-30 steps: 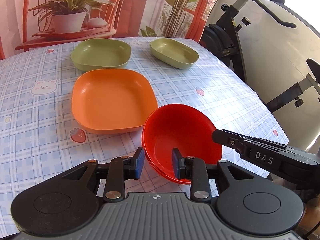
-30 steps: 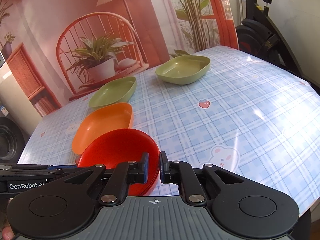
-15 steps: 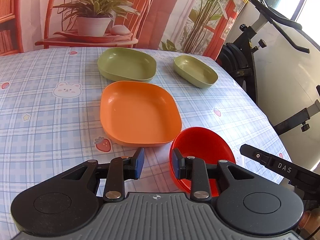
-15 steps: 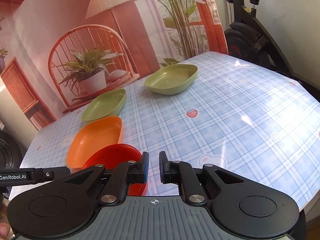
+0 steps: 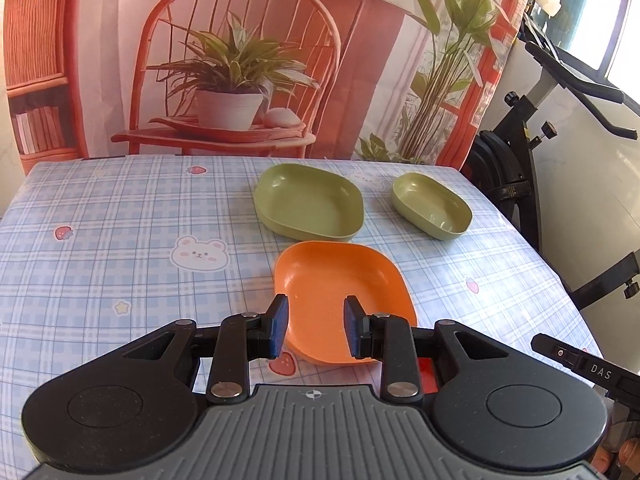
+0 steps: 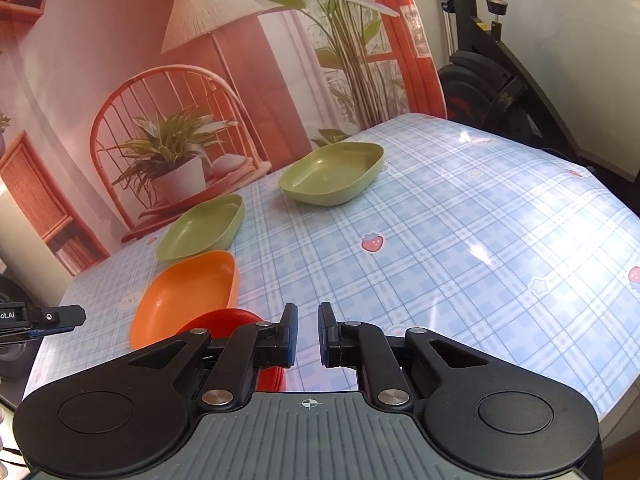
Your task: Organize plates and bowls
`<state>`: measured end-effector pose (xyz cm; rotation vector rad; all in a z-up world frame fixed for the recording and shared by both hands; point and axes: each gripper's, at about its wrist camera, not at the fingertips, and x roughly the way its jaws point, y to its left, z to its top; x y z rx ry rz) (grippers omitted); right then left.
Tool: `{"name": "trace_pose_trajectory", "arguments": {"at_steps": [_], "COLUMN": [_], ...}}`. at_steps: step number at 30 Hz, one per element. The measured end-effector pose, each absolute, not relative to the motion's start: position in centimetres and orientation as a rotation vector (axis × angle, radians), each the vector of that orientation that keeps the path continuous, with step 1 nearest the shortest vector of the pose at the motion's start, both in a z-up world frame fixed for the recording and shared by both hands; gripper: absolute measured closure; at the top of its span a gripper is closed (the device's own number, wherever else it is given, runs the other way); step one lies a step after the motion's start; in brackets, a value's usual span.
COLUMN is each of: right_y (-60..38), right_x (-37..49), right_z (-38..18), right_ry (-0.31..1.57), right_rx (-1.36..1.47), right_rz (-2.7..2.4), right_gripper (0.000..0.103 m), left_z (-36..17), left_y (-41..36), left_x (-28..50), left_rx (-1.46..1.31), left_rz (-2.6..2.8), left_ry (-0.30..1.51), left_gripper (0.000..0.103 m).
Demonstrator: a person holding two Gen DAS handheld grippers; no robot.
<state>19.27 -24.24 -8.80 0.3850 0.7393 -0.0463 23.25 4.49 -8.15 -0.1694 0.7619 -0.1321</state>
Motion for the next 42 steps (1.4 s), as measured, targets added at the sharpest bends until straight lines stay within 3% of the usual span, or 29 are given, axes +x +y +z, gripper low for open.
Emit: {"name": "trace_pose_trajectory", "arguments": {"at_steps": [9, 20, 34, 42], "right_y": [-28.5, -32.7, -32.4, -31.6], "right_x": [19.8, 22.2, 36.9, 42.0], "right_z": [-7.5, -7.1, -14.2, -16.9], "right_ry": [0.673, 0.601, 0.688, 0.742], "right_rx": [0.389, 0.319, 0.276, 0.283], "right_rz": [-0.148, -0.206, -0.073, -0.114], "right_gripper": [0.091, 0.083, 0.080, 0.076], "left_z": [-5.0, -4.9, -10.0, -12.2], "left_y": [4.4, -1.5, -2.6, -1.9], "left_x": [24.9, 30.4, 41.2, 43.0], "left_rx": [-0.123, -0.091, -0.128, -0.162], "left_rz": [-0.142, -0.222, -0.244, -0.241], "left_ry": [0.695, 0.628, 0.746, 0.792], "left_gripper": [0.072, 0.066, 0.064, 0.063]}}
